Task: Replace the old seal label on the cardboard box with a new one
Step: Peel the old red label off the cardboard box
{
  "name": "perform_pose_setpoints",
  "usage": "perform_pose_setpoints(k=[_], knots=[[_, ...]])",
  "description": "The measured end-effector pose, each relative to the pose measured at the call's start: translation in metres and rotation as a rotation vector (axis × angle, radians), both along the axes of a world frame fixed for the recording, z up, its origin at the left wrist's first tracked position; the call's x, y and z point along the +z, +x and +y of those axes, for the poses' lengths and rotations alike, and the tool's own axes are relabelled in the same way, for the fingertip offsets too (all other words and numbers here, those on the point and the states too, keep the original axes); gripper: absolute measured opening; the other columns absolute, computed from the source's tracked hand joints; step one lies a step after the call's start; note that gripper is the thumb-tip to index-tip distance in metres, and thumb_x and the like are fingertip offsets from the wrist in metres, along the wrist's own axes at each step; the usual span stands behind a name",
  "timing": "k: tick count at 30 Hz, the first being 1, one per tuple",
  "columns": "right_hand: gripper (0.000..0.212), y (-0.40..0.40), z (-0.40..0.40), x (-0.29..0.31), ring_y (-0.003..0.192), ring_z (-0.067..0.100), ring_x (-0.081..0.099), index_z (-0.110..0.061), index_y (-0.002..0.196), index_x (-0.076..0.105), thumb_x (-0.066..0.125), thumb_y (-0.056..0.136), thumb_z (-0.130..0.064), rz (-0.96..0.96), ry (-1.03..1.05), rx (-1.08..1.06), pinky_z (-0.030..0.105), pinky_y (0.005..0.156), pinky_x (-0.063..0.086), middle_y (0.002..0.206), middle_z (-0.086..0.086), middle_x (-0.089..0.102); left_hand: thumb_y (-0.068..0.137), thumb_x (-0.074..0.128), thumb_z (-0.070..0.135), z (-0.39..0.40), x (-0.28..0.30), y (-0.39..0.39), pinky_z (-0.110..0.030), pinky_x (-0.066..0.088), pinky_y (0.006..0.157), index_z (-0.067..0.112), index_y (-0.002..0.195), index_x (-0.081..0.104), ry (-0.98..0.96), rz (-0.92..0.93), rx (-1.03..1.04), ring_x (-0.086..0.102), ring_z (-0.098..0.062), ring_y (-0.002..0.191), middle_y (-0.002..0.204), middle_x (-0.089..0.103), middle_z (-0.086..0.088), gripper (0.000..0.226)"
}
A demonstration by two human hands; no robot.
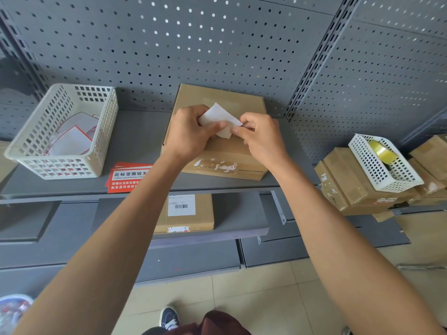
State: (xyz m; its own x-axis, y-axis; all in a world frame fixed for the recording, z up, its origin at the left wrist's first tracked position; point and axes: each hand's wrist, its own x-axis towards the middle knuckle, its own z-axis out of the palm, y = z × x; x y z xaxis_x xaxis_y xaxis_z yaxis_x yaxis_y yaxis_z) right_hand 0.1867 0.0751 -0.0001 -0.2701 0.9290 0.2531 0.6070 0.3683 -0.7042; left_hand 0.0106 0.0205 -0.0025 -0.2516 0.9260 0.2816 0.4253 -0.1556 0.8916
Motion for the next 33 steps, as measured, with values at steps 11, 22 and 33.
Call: perform_pose_setpoints(k=[11,22,33], knots=[[0.025,-0.005,-0.005,0.0,0.068,0.03,0.058,-0.013,0.076,0.062,0.065,0.086,-0.036,-0.022,0.009,-0.075,0.047,0.071,0.054,0.069,-0.001,0.07,0.086,0.08,0.031,-0.001,-0.002,0.003,-0.025,0.045,0.052,0.024,0.074,0.067,0.029,-0.001,0.041,0.055,-0.01,0.057,0.065,0.07,0.002,0.02],[0.032,-0.008,-0.01,0.003,0.05,0.01,0.056,-0.03,0.062,0.052,0.068,0.09,-0.035,0.0,0.037,-0.154,0.034,0.061,0.049,0.069,-0.015,0.072,0.09,0.074,0.028,-0.004,-0.005,-0.002,-0.041,0.055,0.071,0.026,0.095,0.076,0.07,-0.039,0.054,0.068,-0.024,0.073,0.077,0.075,-0.003,0.005],[0.016,0.012,-0.035,0.026,0.078,-0.002,0.061,-0.021,0.101,0.076,0.071,0.086,-0.016,0.126,-0.018,0.108,0.014,0.069,0.045,0.088,-0.02,0.073,0.09,0.075,0.022,-0.008,0.004,-0.005,-0.045,0.056,0.076,0.017,0.089,0.077,0.06,-0.182,0.032,0.068,-0.028,0.079,0.087,0.076,-0.009,0.005]])
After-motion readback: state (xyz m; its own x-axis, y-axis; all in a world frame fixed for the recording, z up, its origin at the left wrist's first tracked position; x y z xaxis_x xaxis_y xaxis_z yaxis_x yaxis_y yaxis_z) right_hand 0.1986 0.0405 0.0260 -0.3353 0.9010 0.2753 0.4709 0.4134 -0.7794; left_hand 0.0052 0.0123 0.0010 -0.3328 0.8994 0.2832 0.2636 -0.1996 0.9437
